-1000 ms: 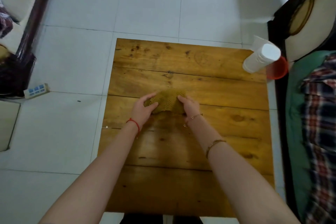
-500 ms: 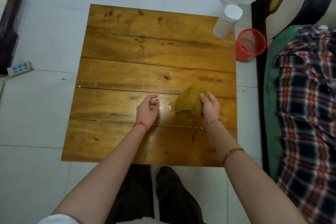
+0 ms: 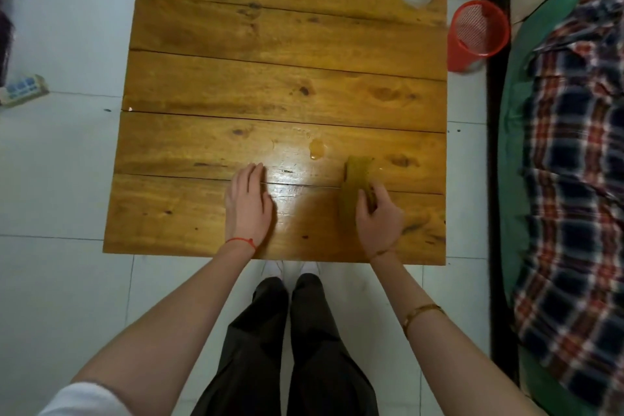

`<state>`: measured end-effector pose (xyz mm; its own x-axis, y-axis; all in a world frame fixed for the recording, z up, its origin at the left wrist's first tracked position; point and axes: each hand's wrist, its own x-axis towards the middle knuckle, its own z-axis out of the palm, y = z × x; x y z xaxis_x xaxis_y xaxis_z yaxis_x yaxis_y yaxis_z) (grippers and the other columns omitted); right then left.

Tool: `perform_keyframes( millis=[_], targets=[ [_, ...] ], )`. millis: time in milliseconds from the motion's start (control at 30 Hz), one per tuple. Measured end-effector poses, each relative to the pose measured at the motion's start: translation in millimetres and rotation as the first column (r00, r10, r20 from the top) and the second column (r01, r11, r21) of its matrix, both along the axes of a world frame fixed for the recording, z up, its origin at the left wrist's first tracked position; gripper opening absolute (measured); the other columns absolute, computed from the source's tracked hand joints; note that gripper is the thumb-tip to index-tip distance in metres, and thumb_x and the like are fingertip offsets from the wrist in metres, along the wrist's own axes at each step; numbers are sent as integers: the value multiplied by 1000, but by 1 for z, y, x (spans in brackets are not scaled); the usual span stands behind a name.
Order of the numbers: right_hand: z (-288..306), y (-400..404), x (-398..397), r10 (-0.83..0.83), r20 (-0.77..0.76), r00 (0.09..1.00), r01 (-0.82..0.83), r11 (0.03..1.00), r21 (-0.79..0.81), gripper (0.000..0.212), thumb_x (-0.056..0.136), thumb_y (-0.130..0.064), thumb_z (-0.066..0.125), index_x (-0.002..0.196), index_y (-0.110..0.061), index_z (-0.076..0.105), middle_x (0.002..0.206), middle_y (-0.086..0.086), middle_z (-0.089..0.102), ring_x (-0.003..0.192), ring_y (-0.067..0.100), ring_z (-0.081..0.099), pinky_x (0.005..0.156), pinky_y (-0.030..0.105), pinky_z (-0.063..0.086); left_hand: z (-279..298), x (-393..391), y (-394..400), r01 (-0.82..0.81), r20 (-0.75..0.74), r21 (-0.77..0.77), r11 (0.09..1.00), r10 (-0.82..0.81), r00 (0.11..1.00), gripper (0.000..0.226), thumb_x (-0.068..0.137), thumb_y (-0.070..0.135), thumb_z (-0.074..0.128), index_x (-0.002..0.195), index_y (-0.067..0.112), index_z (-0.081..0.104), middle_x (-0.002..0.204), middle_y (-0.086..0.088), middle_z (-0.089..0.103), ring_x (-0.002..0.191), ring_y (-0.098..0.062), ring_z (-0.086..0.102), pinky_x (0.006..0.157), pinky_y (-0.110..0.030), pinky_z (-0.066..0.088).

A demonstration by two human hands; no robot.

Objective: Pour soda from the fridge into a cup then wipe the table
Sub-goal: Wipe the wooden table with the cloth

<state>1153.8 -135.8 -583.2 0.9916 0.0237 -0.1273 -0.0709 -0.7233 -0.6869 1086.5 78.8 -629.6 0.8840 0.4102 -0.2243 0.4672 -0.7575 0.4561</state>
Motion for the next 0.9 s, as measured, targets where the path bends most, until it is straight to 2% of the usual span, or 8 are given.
perform_keyframes(
  millis=[200, 300, 467, 533, 567, 667, 767, 900],
  targets=[
    [-22, 23, -40, 366, -28, 930, -367, 925, -98, 10, 95, -18, 57, 98, -13, 65, 60, -16, 48, 41, -5, 34, 44, 6, 23, -17, -4, 9, 49, -10, 67, 997, -48, 999, 57, 96, 11, 46, 151, 12, 30, 156, -10, 32, 148, -27, 19, 121, -53, 14],
    [-34, 42, -53, 491, -64, 869, -495, 860, -126, 21, 97, -26, 46, 103, -15, 63, 63, -14, 52, 45, 3, 45, 43, 11, 29, -24, -5, 18, 83, -42, 99, 992, -79, 996, 57, 98, 13, 43, 153, 12, 27, 158, -10, 29, 149, -27, 17, 121, -55, 12],
    [-47, 60, -60, 501, -32, 865, -498, 847, -187, 28, 98, -38, 44, 100, -18, 62, 78, -8, 65, 64, 8, 59, 51, 16, 43, -35, -1, 28, 144, -79, 139, 980, -134, 988, 57, 100, 17, 38, 155, 14, 22, 163, -7, 20, 151, -26, 13, 122, -55, 9],
    [-54, 61, -59, 500, 60, 864, -481, 855, -195, 32, 98, -35, 42, 105, -14, 65, 93, -2, 69, 81, 13, 63, 64, 21, 52, -40, 1, 31, 170, -91, 157, 973, -157, 983, 58, 101, 19, 37, 156, 15, 19, 164, -6, 16, 151, -26, 11, 122, -55, 8],
    [-60, 60, -57, 522, 87, 849, -497, 843, -205, 33, 99, -32, 42, 113, -12, 65, 108, 3, 69, 98, 18, 63, 80, 28, 55, -42, 3, 33, 181, -95, 163, 970, -167, 981, 59, 101, 20, 36, 156, 16, 17, 164, -5, 13, 152, -25, 9, 122, -55, 7],
    [-78, 57, -49, 674, 46, 737, -642, 720, -265, 44, 101, -29, 36, 140, -14, 50, 147, 8, 47, 140, 27, 38, 117, 39, 31, -49, 6, 38, 215, -90, 197, 957, -201, 975, 60, 101, 23, 34, 157, 18, 11, 165, -3, 9, 153, -24, 4, 121, -57, 7],
    [-91, 52, -44, 817, -96, 569, -787, 508, -350, 53, 104, -36, 28, 155, -22, 22, 163, 4, 16, 152, 27, 7, 124, 43, 8, -55, 7, 42, 245, -72, 237, 940, -235, 969, 60, 102, 24, 33, 157, 19, 10, 166, -3, 7, 153, -24, 2, 121, -58, 4],
    [-98, 46, -43, 817, -169, 551, -788, 443, -427, 57, 105, -43, 23, 157, -26, 6, 165, 0, -1, 152, 24, -5, 123, 49, 3, -59, 12, 44, 255, -63, 267, 929, -247, 967, 58, 103, 24, 30, 157, 20, 10, 166, -3, 5, 153, -24, 0, 121, -58, 0]
  ],
)
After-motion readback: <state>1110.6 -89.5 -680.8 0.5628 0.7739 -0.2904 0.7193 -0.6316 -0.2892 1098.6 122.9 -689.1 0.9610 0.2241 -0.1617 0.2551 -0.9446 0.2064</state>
